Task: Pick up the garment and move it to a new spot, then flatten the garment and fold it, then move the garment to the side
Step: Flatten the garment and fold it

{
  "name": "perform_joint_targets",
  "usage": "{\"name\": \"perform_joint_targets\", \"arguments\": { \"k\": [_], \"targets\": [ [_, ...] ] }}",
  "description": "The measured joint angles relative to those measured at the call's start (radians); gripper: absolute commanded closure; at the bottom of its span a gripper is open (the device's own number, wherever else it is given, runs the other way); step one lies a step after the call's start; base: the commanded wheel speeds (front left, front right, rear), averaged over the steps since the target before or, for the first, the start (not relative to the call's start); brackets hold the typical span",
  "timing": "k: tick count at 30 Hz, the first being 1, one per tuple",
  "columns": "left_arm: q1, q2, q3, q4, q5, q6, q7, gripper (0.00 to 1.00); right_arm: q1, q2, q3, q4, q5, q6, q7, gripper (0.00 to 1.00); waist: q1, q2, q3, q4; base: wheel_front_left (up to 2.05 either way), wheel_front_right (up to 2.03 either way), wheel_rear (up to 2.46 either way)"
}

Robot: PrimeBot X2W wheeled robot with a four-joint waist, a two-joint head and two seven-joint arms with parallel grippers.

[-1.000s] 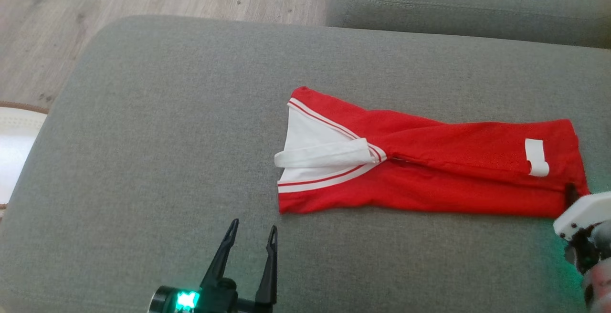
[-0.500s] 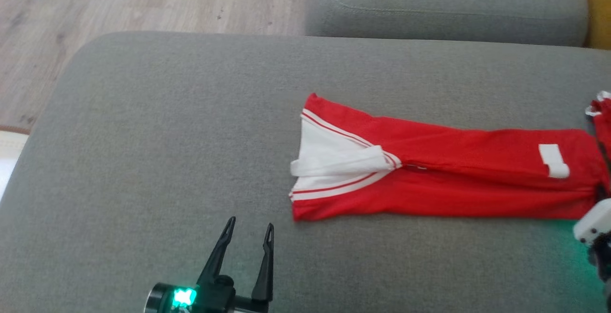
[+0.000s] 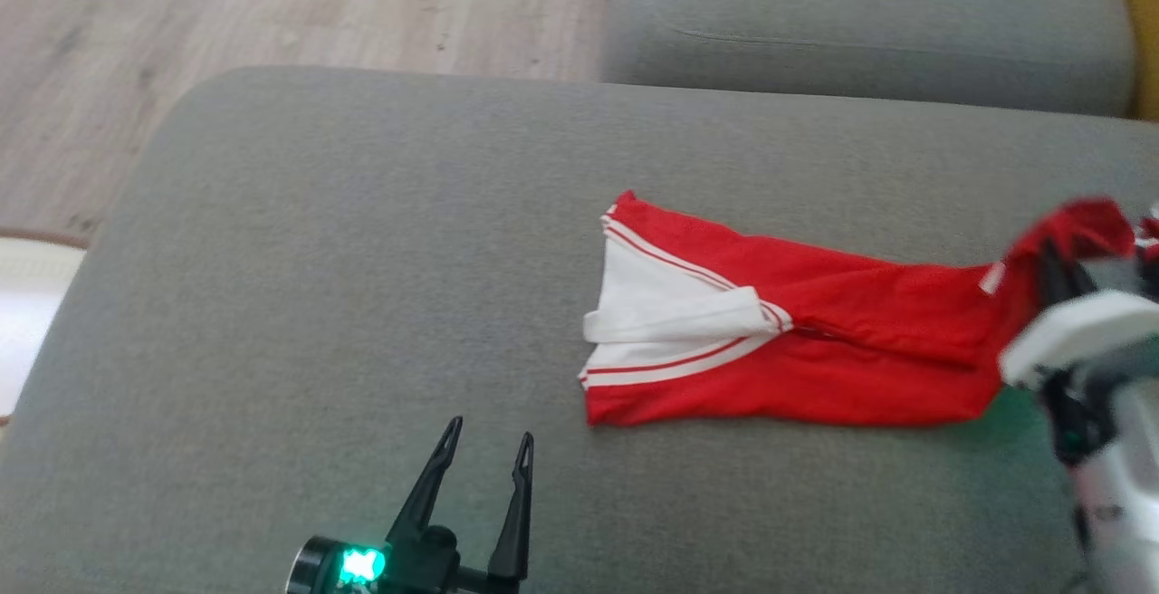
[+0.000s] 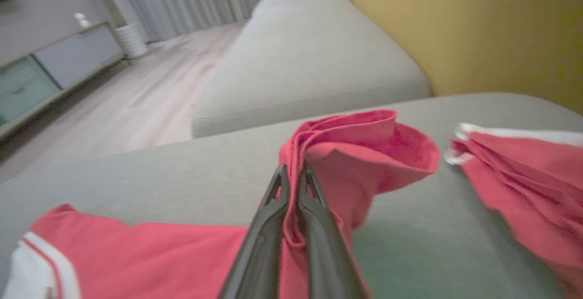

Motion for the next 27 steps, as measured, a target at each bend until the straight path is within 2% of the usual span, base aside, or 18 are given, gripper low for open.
{"name": "perform_joint_targets", "arguments": {
  "k": [6,12,19,24,25,26,27],
  "targets": [
    [0.002,-0.01,0.004,0.008,0.002,-0.01,0.0,0.0,-0.03,0.076,0.097,-0.142,0.002,0.0,0.052,1.0,0.0,0.0,-0.005,0.059,0.0,0.0,0.0],
    [0.003,-0.014,0.004,0.022,0.011,-0.027,0.0,0.0,-0.034,0.152,0.198,-0.198,-0.007,0.0,0.111,1.0,0.0,0.0,-0.01,0.122,0.0,0.0,0.0],
    [0.004,-0.021,0.019,0.023,0.011,-0.031,0.0,0.0,-0.01,0.188,0.322,-0.256,0.004,0.0,0.149,1.0,0.0,0.0,-0.004,0.191,0.0,0.0,0.0],
    [0.013,-0.023,0.03,0.022,0.011,-0.031,0.0,0.0,0.053,0.204,0.403,-0.273,0.033,0.0,0.168,1.0,0.0,0.0,0.002,0.206,0.0,0.0,0.0],
    [0.019,-0.024,0.032,0.022,0.011,-0.031,0.0,0.0,0.062,0.204,0.421,-0.278,0.043,0.0,0.168,0.64,0.0,0.0,0.002,0.203,0.0,0.0,0.0],
    [0.022,-0.024,0.035,0.022,0.011,-0.031,0.0,0.0,0.07,0.205,0.435,-0.285,0.057,0.0,0.167,0.36,0.0,0.0,0.001,0.197,0.0,0.0,0.0],
    [0.024,-0.024,0.04,0.022,0.011,-0.03,0.0,0.0,0.073,0.206,0.451,-0.29,0.065,0.0,0.162,0.0,0.0,0.0,-0.001,0.19,0.0,0.0,0.0]
  ]
}}
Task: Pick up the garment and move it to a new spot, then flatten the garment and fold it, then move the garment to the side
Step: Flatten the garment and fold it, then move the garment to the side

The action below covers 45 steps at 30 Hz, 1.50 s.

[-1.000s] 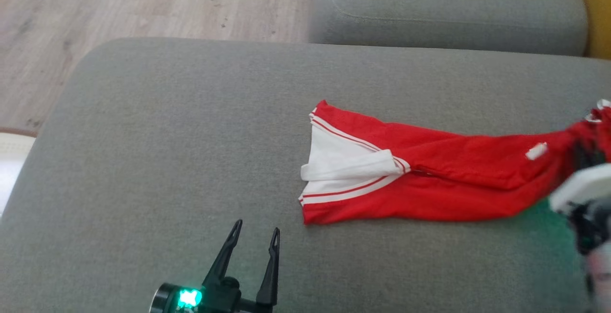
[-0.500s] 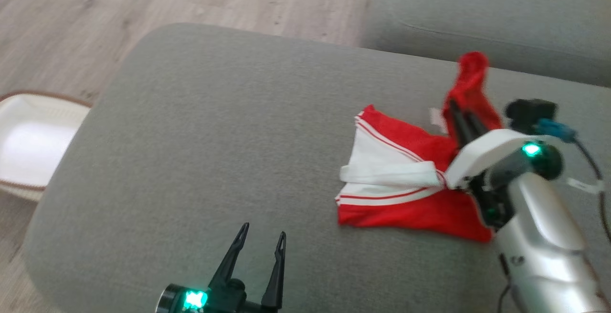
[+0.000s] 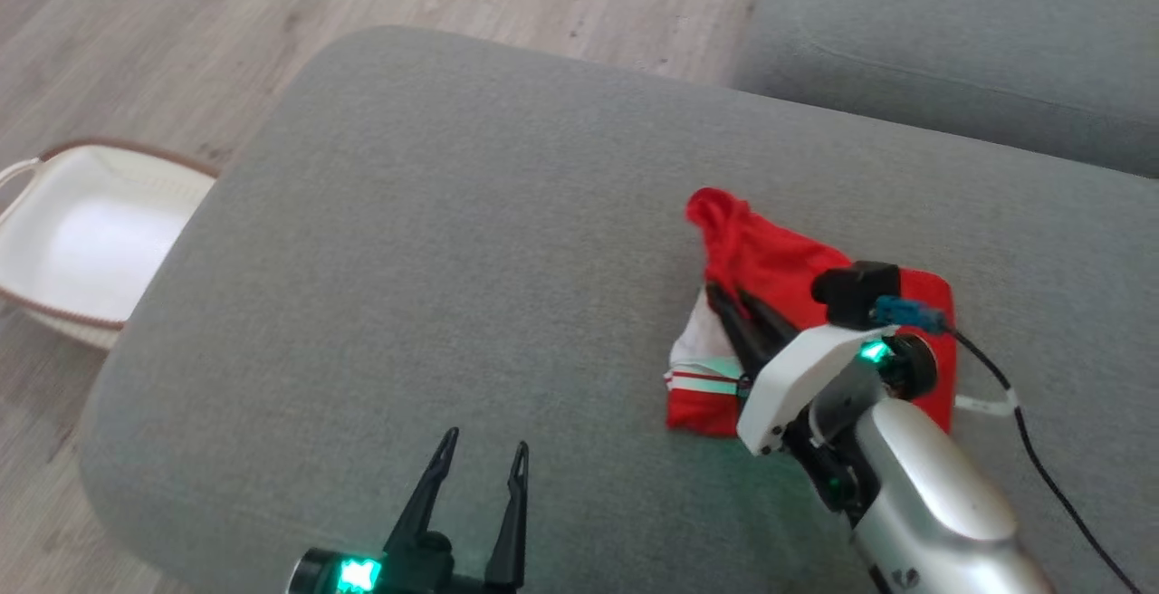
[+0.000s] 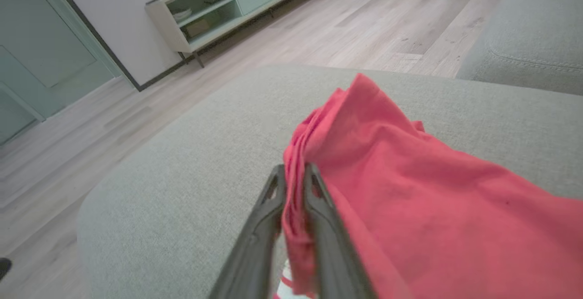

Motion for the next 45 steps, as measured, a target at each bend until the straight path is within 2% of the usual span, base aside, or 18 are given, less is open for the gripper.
{"name": "perform_joint_targets", "arguments": {
  "k": [8,12,17,24,29,33,45],
  "targets": [
    [0.024,-0.004,0.072,-0.038,-0.001,0.014,0.0,0.0,0.028,-0.008,0.015,-0.079,-0.005,0.0,-0.132,0.0,-0.0001,0.0,-0.03,-0.11,0.0,0.0,0.0],
    [0.035,-0.007,0.114,-0.06,-0.002,0.024,0.0,0.0,0.071,-0.044,-0.035,-0.107,-0.006,0.0,-0.218,0.0,0.0,0.0,-0.047,-0.186,0.0,0.0,0.0],
    [0.039,-0.008,0.141,-0.074,-0.001,0.03,0.0,0.0,0.148,-0.118,-0.089,-0.132,-0.01,0.0,-0.318,0.0,0.0,0.0,-0.073,-0.278,0.0,0.0,0.0],
    [0.069,-0.009,0.152,-0.101,0.02,0.03,0.0,0.0,0.311,-0.158,-0.188,-0.168,-0.097,0.0,-0.341,0.0,-0.0001,0.0,-0.112,-0.348,0.0,0.0,0.0],
    [0.143,-0.013,0.168,-0.121,0.026,0.03,0.0,0.0,0.455,-0.139,-0.236,-0.242,-0.158,0.0,-0.342,0.0,-0.0002,0.0,-0.137,-0.37,0.0,0.0,0.0],
    [0.202,-0.015,0.186,-0.12,0.026,0.03,0.0,0.0,0.531,-0.119,-0.236,-0.265,-0.169,0.0,-0.342,0.0,-0.0001,0.0,-0.145,-0.377,0.0,0.0,0.0],
    [0.215,-0.021,0.217,-0.109,0.046,0.008,0.0,0.0,0.548,-0.101,-0.258,-0.293,-0.178,0.0,-0.342,0.0,0.0,0.0,-0.151,-0.354,0.0,0.0,0.0]
  ]
}}
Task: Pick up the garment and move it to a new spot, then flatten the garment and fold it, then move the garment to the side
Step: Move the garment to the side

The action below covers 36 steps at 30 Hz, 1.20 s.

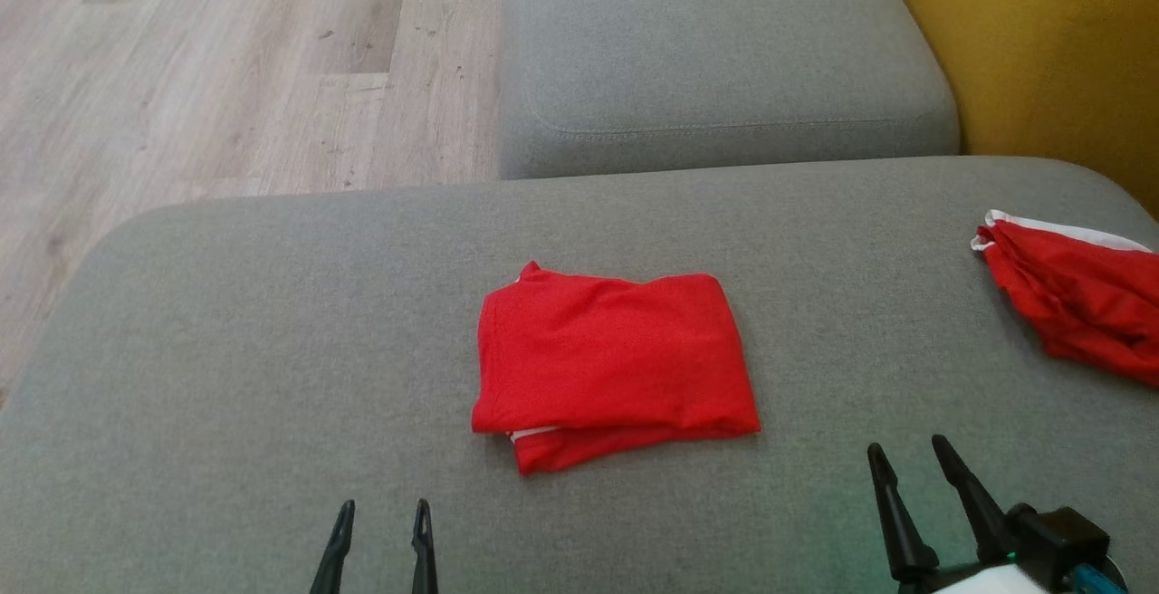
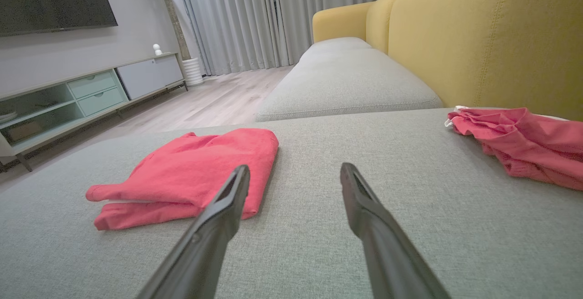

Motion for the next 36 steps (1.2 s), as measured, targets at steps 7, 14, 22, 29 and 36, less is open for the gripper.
{"name": "perform_joint_targets", "arguments": {
  "k": [7,14,22,29,36],
  "targets": [
    [0.0,-0.004,0.004,0.003,0.007,-0.014,0.0,0.0,0.002,0.006,0.0,0.0,-0.009,0.0,0.0,0.0,0.0001,0.0,0.002,0.01,0.0,0.0,0.0],
    [-0.001,-0.007,0.005,0.005,0.017,-0.023,0.0,0.0,0.005,0.006,-0.006,0.002,-0.008,0.0,0.0,0.0,0.0001,0.0,0.005,0.035,0.0,0.0,0.0],
    [-0.019,-0.011,0.002,0.006,0.026,-0.023,0.0,0.0,-0.008,0.002,0.034,0.09,0.095,0.0,0.0,0.0,0.0001,0.0,0.043,0.097,0.0,0.0,0.0],
    [-0.042,-0.015,-0.009,0.018,0.026,-0.023,0.0,0.0,-0.179,-0.026,0.04,0.19,0.272,0.0,0.182,0.0,0.0001,0.0,0.101,0.166,0.0,0.0,0.0],
    [-0.104,-0.021,-0.047,0.02,0.026,-0.022,0.0,0.0,-0.377,-0.053,0.009,0.312,0.417,0.0,0.358,0.0,0.0003,0.0,0.176,0.216,0.0,0.0,0.0]
  ]
}}
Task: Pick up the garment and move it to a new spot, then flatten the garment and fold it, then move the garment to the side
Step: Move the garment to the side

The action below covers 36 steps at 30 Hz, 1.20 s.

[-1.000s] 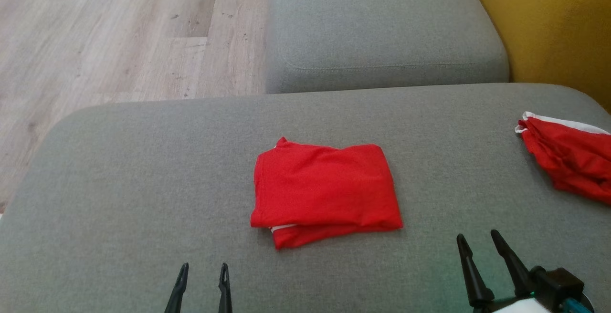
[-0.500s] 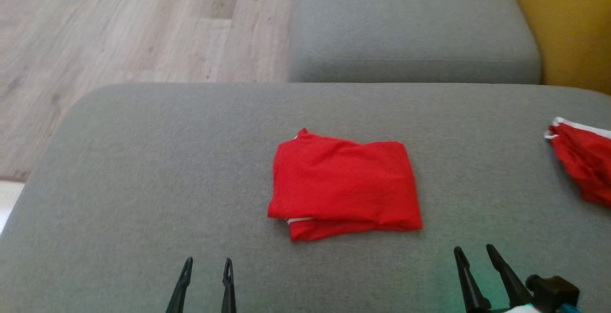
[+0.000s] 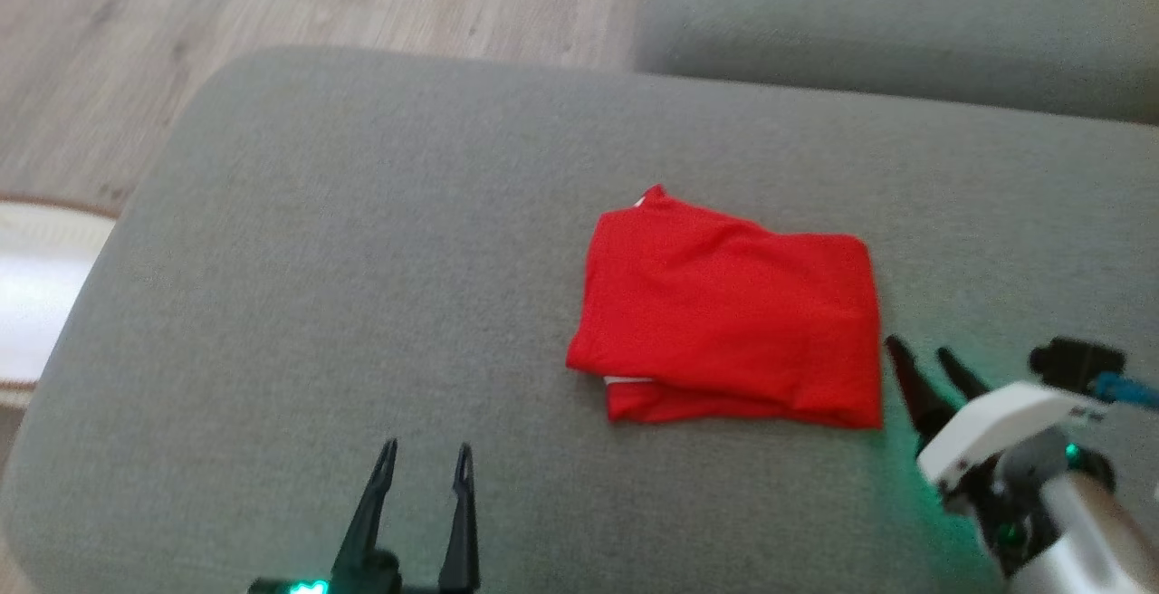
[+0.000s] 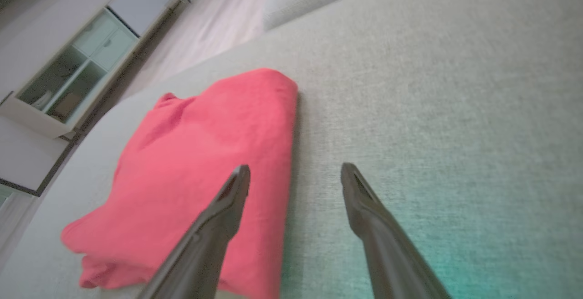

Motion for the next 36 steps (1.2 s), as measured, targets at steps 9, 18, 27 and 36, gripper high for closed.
{"name": "perform_joint_targets", "arguments": {
  "k": [9,18,27,36],
  "targets": [
    [-0.081,-0.007,-0.056,-0.004,-0.022,0.021,0.0,0.0,-0.132,-0.003,-0.003,0.109,0.062,0.0,0.108,0.02,0.0,0.0,0.076,0.049,0.0,0.0,0.0],
    [-0.084,-0.008,-0.067,0.0,-0.033,0.044,0.0,0.0,-0.136,-0.02,0.039,0.074,0.117,0.0,0.094,1.0,-0.0002,0.0,0.09,0.015,0.0,0.0,0.0],
    [-0.116,-0.008,-0.059,0.0,-0.027,0.043,-0.001,0.0,-0.193,-0.203,0.011,-0.002,0.074,0.0,0.095,1.0,-0.0002,0.0,0.11,-0.129,0.0,0.0,0.0],
    [-0.225,-0.009,-0.055,0.002,0.009,0.016,-0.003,0.0,-0.334,-0.408,-0.086,-0.058,0.022,0.0,0.147,1.0,-0.0001,0.0,0.212,-0.263,0.0,0.0,0.0]
  ]
}}
